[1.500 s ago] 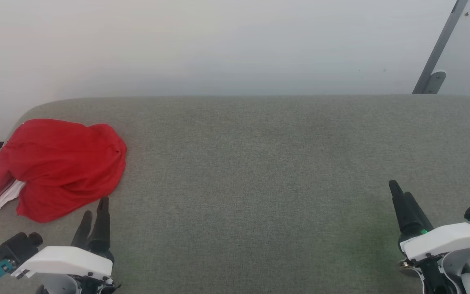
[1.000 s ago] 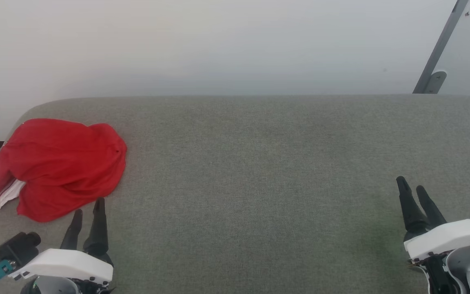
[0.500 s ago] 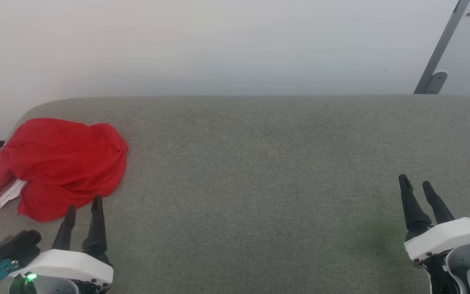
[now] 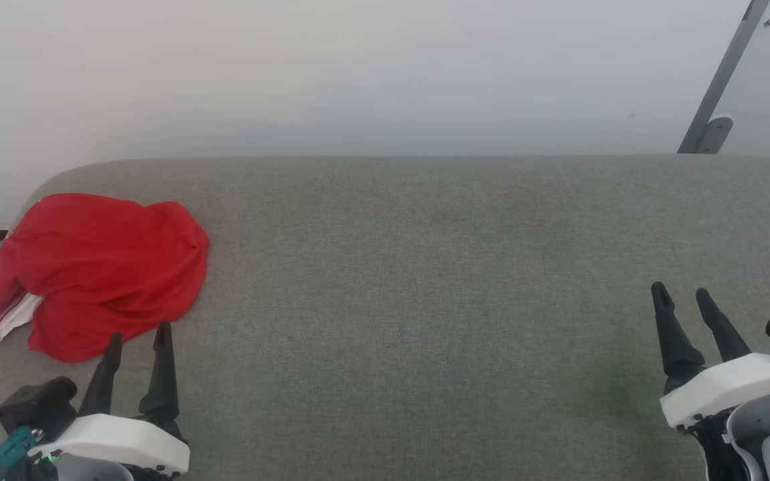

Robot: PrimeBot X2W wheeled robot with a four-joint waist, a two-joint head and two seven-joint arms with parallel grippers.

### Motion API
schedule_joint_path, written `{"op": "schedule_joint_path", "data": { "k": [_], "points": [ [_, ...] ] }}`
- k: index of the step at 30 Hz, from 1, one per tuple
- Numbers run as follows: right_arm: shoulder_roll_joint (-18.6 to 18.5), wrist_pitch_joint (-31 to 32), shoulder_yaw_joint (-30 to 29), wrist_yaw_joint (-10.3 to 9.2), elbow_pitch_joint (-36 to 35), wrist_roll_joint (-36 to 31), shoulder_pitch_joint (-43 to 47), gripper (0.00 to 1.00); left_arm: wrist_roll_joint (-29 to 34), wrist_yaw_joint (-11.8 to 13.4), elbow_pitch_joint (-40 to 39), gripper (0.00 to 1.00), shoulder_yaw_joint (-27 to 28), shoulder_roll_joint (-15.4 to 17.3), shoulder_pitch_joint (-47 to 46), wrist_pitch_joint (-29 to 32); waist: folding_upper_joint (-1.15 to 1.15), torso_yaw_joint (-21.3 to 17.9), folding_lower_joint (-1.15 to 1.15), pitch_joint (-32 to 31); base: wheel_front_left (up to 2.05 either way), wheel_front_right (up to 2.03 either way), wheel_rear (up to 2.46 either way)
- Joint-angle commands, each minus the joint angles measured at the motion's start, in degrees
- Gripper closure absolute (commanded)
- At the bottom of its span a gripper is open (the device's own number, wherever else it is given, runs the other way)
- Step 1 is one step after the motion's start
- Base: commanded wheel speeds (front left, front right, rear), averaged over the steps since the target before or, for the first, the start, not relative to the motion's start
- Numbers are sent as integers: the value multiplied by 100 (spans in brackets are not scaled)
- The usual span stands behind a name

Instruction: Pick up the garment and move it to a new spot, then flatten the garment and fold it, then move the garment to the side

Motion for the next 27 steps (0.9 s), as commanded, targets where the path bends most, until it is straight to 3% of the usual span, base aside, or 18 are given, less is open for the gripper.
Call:
{"op": "schedule_joint_path", "data": {
  "k": [1,27],
  "points": [
    [-40,-48,-3,2,-77,-114,3,0,154,33,-63,0,-13,62,13,-47,0,-3,0,1,0,0,0],
    [-122,-175,-18,1,-235,-1144,37,0,959,49,-154,0,-294,322,3,-311,0,69,0,-7,0,0,0]
  ]
}}
